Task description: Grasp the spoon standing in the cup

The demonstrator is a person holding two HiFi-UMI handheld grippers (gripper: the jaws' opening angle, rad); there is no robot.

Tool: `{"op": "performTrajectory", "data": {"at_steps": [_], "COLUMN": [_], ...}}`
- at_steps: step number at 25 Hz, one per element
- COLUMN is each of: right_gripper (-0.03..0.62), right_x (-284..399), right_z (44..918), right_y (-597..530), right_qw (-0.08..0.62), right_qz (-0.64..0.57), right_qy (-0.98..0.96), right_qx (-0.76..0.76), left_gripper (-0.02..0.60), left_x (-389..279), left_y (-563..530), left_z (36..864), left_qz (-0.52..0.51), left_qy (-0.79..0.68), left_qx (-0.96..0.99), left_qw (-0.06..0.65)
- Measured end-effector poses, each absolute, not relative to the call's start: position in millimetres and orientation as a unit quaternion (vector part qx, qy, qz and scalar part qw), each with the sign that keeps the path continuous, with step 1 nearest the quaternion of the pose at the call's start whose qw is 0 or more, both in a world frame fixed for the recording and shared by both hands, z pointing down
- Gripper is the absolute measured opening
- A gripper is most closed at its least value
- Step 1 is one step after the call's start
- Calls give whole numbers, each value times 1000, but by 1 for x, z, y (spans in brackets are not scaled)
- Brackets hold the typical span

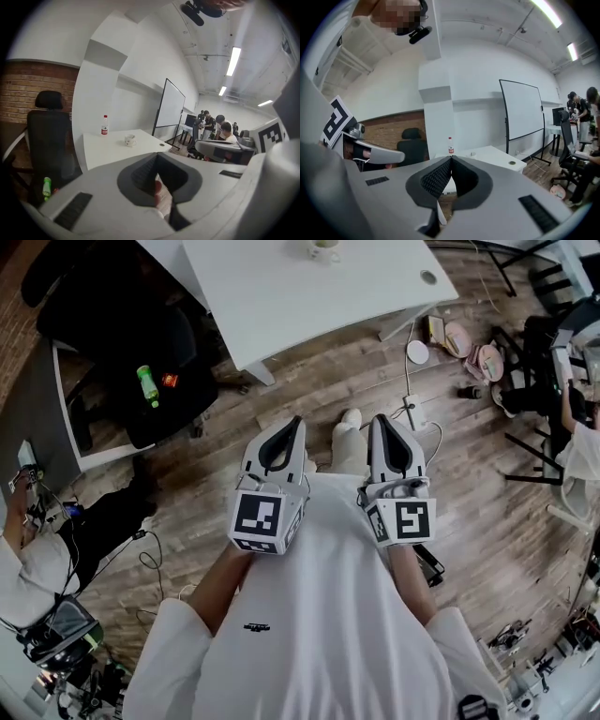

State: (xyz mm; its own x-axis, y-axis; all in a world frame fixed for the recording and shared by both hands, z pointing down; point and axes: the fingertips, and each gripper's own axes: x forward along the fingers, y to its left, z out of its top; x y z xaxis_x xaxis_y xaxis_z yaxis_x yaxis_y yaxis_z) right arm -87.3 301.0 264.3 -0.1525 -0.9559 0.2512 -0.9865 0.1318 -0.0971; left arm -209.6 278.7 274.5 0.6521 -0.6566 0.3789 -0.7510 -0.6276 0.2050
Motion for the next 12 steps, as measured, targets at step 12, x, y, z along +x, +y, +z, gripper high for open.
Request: {"op": "performTrajectory", "data": {"at_steps": [12], "right_gripper": [3], "right_x": [-9], "right_z": [283], "right_y": [188], "right_qw": [58], "right_qz": [147], "right_qy": [-749], "right_qx": [644], "left_gripper": [1], "left_x": [-131], "left_y": [165], "left_z": [285], "left_qz": [156], "left_qy": [-383], "left_qx": [891], "left_qw": [189]}}
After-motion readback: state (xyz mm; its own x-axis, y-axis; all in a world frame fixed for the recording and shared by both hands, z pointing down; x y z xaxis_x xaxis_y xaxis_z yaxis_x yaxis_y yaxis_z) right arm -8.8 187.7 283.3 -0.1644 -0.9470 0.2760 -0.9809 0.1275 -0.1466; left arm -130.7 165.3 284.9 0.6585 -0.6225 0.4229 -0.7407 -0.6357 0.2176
